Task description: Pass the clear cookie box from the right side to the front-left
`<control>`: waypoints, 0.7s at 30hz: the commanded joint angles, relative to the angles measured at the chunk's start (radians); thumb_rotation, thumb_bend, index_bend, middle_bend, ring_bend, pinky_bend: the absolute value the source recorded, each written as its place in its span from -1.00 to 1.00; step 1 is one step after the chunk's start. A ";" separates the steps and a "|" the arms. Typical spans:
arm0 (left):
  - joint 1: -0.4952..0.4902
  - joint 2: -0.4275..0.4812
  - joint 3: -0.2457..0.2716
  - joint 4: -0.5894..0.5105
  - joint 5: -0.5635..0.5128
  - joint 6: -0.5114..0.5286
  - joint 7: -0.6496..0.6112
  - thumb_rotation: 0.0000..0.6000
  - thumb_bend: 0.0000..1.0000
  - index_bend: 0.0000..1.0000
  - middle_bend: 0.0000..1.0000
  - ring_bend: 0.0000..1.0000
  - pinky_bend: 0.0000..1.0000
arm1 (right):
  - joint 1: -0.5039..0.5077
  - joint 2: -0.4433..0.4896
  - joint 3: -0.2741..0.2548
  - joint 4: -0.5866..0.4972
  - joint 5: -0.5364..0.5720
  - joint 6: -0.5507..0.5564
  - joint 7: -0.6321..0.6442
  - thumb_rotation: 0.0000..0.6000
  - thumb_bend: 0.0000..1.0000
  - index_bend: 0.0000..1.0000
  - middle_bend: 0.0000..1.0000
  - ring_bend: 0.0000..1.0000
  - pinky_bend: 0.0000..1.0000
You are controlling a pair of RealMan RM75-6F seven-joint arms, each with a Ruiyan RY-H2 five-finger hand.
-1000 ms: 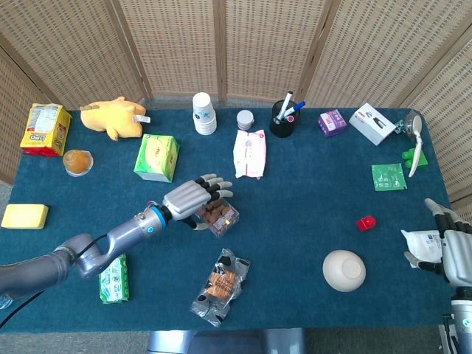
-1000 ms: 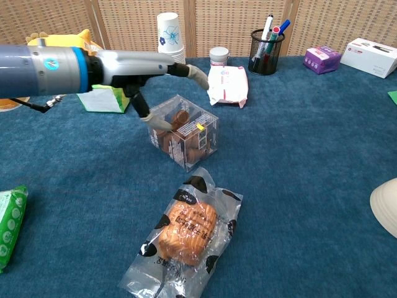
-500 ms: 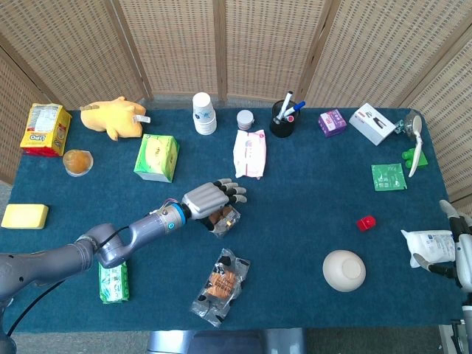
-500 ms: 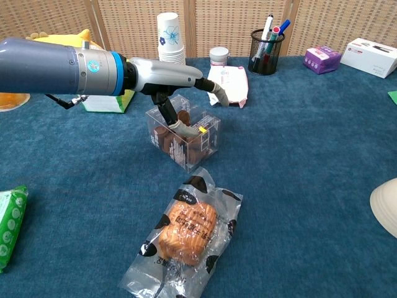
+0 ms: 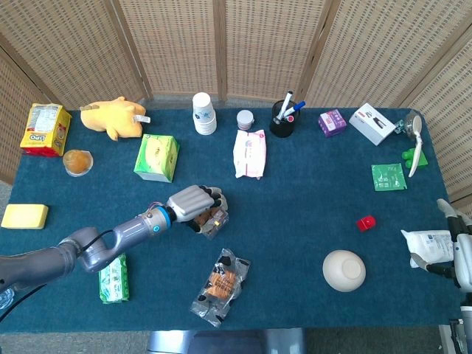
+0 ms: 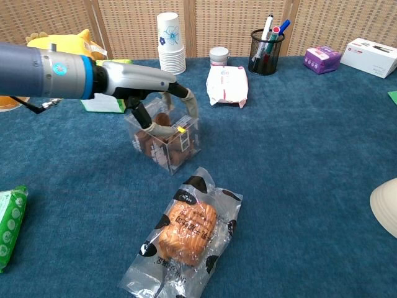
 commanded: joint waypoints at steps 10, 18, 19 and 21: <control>0.068 0.125 0.085 -0.132 0.028 0.058 -0.042 0.64 -0.39 -0.44 -0.50 -0.67 -0.38 | -0.008 0.007 0.003 -0.028 -0.021 0.003 -0.010 1.00 -0.88 -0.88 -0.64 -0.70 -0.58; 0.098 0.194 0.139 -0.229 0.079 0.103 -0.068 0.62 -0.40 -0.44 -0.49 -0.66 -0.33 | -0.022 0.015 0.001 -0.050 -0.041 0.016 -0.014 1.00 -0.88 -0.89 -0.64 -0.70 -0.58; 0.100 0.201 0.145 -0.239 0.086 0.110 -0.075 0.63 -0.40 -0.44 -0.49 -0.66 -0.33 | -0.024 0.016 0.001 -0.052 -0.042 0.018 -0.013 1.00 -0.89 -0.89 -0.64 -0.70 -0.58; 0.108 0.219 0.162 -0.263 0.107 0.127 -0.090 0.63 -0.40 -0.44 -0.49 -0.66 -0.33 | -0.029 0.019 0.000 -0.057 -0.048 0.024 -0.011 1.00 -0.89 -0.89 -0.64 -0.70 -0.58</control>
